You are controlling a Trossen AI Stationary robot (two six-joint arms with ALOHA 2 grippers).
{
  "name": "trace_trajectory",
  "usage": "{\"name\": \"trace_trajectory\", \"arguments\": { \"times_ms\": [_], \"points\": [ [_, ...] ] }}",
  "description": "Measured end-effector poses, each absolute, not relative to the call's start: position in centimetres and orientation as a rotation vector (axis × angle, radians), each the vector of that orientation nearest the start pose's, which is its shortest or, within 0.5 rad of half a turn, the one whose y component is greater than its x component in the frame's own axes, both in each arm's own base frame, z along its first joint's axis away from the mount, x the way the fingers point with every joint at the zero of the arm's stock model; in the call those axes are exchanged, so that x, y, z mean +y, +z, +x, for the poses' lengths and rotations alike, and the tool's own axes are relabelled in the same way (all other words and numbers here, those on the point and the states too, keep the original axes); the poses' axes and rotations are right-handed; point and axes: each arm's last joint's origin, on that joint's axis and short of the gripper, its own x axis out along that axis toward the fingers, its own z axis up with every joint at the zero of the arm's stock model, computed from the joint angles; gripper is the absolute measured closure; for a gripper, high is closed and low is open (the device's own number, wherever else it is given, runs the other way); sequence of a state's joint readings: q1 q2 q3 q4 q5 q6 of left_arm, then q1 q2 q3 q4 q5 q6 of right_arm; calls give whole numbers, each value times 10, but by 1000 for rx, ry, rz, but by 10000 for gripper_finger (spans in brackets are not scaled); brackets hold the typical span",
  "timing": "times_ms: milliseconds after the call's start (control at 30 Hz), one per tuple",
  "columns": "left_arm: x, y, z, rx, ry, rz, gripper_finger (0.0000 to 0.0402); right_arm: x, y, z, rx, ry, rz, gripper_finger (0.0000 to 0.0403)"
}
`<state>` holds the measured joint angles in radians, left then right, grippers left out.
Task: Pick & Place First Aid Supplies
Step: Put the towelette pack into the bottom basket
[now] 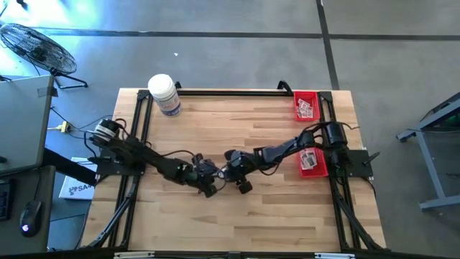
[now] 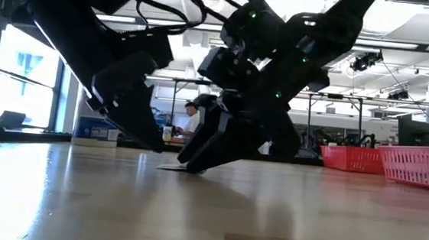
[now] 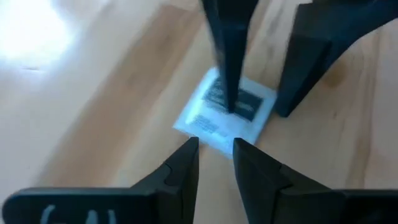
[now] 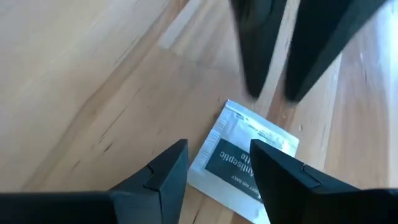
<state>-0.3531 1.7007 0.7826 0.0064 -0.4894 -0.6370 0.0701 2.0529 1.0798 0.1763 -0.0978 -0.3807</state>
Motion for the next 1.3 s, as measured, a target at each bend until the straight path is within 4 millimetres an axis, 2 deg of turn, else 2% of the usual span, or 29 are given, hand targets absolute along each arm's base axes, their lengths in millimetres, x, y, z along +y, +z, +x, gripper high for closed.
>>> {"name": "trace_trajectory", "arguments": {
  "times_ms": [167,267,367,467,567,800,967,1300],
  "points": [
    [-85,163,277,728,462,-119,305,20,96,393,822,271,-267,235],
    [-78,186,268,636,546,-69,305,18,92,389,812,258,-274,235],
    [-74,206,263,529,607,-50,305,23,90,387,783,263,-326,235],
    [-71,214,260,471,664,-31,305,32,90,387,769,239,-408,235],
    [-70,215,258,462,696,-13,305,40,90,386,780,151,-416,236],
    [-69,208,255,452,718,-52,305,52,87,381,782,-39,-188,246],
    [-68,204,253,461,719,-63,305,65,82,373,765,-128,-207,258],
    [-68,204,253,466,712,-66,305,57,65,374,778,-159,-132,296]
  ]
}}
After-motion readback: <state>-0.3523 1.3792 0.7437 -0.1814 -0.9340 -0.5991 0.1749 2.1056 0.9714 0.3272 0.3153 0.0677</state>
